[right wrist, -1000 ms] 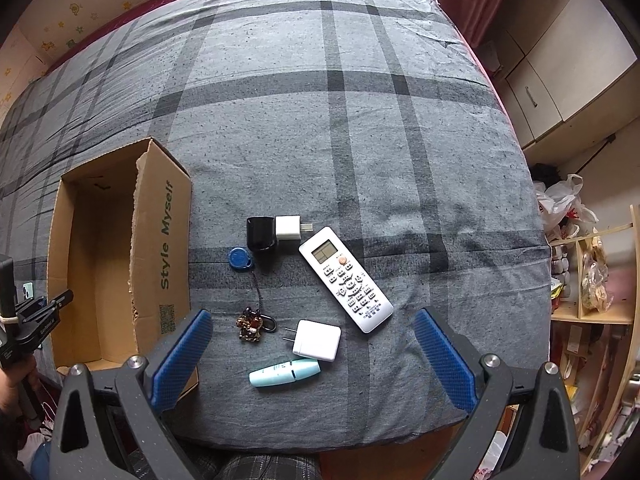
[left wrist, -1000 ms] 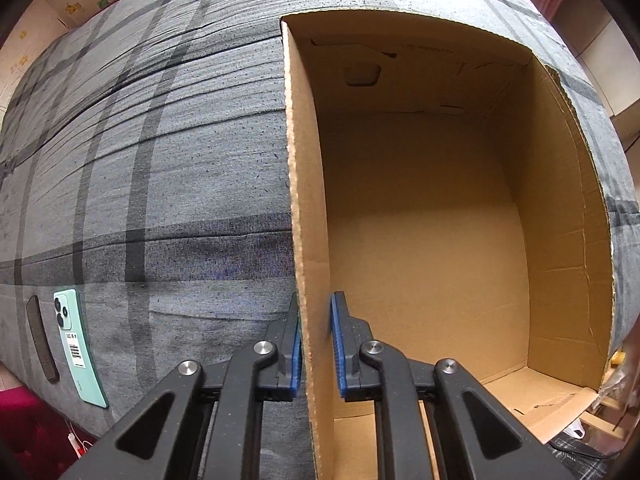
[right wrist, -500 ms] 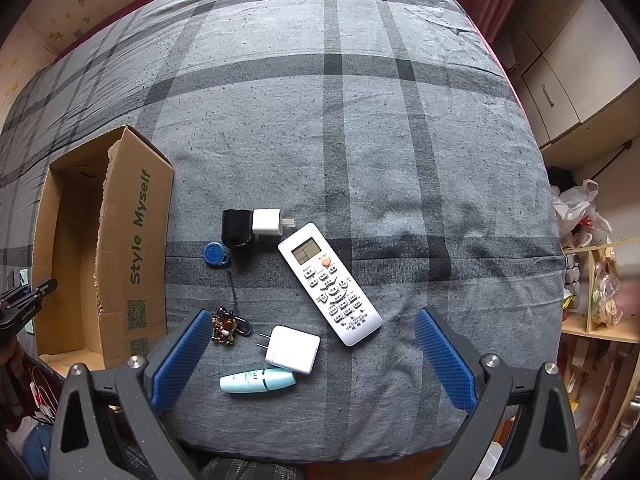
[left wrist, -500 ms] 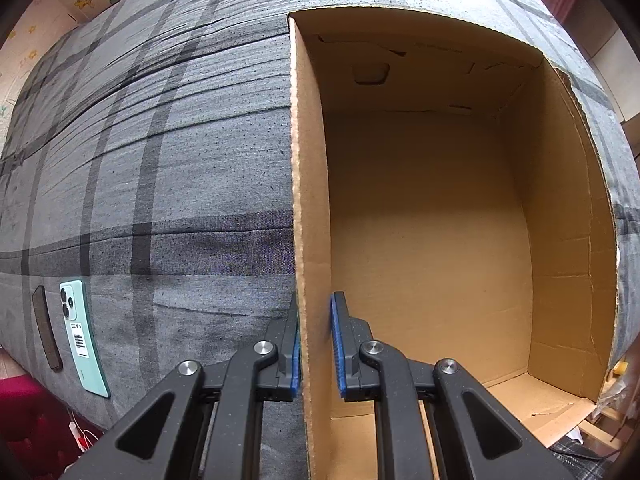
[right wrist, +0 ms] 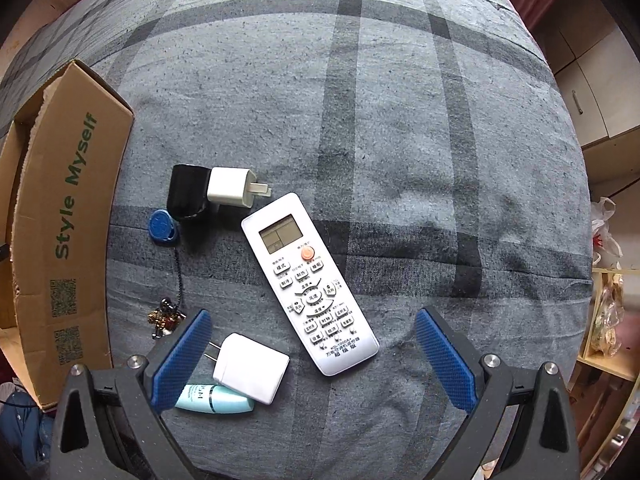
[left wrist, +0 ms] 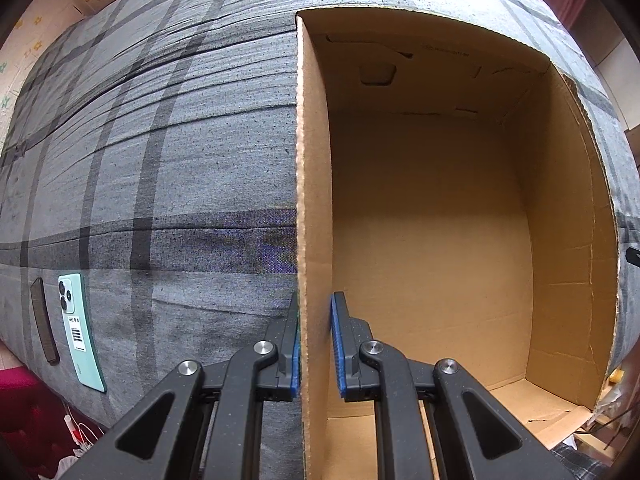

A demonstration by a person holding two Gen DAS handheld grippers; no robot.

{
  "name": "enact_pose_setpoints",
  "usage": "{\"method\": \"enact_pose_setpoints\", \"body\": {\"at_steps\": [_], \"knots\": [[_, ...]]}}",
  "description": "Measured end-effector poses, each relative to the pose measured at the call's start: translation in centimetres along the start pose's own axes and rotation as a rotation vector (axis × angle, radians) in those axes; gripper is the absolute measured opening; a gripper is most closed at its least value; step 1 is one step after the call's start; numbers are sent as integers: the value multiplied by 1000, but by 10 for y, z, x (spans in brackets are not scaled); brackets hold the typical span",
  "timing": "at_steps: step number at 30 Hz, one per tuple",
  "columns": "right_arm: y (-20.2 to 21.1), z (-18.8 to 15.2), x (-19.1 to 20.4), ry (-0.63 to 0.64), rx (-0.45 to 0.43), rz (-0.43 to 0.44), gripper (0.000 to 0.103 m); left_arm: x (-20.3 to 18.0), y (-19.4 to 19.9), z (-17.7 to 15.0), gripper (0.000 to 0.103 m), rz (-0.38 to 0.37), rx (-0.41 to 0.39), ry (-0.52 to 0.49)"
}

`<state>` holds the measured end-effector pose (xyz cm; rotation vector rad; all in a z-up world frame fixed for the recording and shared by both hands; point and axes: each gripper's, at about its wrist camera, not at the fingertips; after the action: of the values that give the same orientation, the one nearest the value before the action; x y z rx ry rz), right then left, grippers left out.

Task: Organize rigid objects
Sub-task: 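Grasp the white remote with the right gripper while the left gripper holds the box wall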

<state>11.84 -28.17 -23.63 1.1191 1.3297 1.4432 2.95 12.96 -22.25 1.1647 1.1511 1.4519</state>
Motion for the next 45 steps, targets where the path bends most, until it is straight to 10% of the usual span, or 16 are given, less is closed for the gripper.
{"method": "enact_pose_setpoints", "body": {"at_steps": [15, 22, 45], "knots": [[-61, 11, -7, 61, 94, -31, 87, -2, 2, -1, 13, 20, -1, 14], [-72, 13, -1, 88, 117, -25, 53, -6, 3, -2, 13, 28, -3, 15], [-11, 24, 16, -60, 58, -11, 50, -5, 4, 0, 13, 18, 0, -6]]}}
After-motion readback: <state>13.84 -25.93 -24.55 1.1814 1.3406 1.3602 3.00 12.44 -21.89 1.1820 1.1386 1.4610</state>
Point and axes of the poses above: each gripper's, at about its wrist camera, not at the fingertips, and y roughly against the way its jaws point, x to its left, z to its top, and after that the axes turned 5 degrees about z, right-handed
